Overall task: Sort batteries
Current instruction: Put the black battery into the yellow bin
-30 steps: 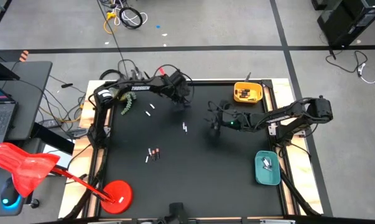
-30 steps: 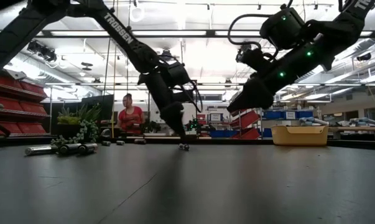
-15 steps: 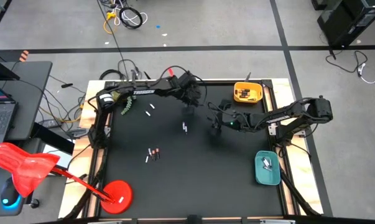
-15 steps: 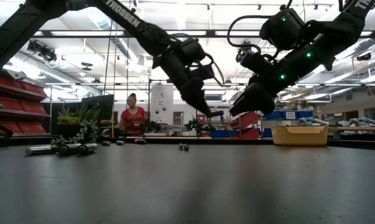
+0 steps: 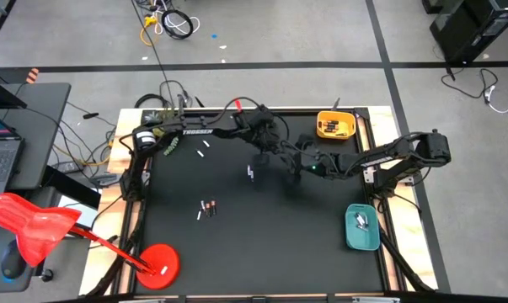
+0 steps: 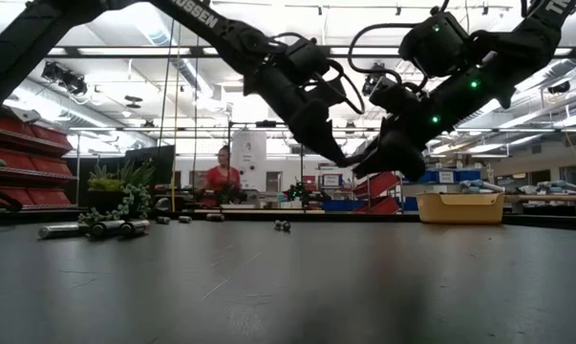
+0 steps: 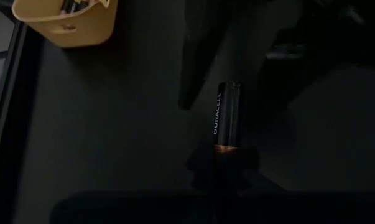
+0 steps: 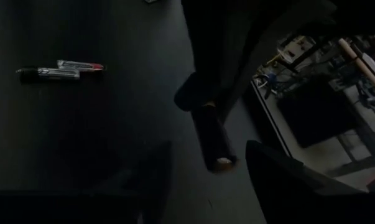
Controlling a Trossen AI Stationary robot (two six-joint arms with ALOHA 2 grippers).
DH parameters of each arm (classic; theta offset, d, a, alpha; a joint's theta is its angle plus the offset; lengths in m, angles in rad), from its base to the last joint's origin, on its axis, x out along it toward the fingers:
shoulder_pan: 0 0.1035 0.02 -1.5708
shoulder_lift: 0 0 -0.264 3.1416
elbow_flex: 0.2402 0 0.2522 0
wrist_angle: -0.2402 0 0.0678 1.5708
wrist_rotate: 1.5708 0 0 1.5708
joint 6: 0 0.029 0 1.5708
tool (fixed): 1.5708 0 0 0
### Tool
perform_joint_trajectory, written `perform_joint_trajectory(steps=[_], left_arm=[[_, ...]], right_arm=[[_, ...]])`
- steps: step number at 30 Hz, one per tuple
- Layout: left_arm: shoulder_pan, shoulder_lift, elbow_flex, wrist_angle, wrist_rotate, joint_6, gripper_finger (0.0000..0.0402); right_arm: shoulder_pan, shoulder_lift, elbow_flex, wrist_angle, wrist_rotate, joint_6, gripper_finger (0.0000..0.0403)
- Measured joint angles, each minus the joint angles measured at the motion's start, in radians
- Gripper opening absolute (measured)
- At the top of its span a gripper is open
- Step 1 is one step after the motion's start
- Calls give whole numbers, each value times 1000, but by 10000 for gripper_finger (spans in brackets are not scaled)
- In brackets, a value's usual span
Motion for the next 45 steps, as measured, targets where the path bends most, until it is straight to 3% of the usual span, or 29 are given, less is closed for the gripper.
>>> perform_joint_trajectory(steps=[8,14,18,24,32,35,45], left_arm=[[-20,0,0,41,0,-12,0],[-22,0,0,36,1,-15,0],[-29,0,0,27,0,-15,0],[-31,0,0,30,-14,-39,8],[-34,0,0,34,-107,-48,128],[-32,-6,-1,26,-150,-45,156],[-32,-93,-4,-36,-182,-26,149]], right_arm=[[4,0,0,4,-20,-13,164],[3,0,2,29,-23,-20,94],[1,0,43,-78,-51,-20,54],[1,0,85,-173,-52,-11,54],[-12,0,91,-217,-31,73,54],[-12,0,95,-290,-8,129,54],[-106,-81,135,-590,94,460,54]])
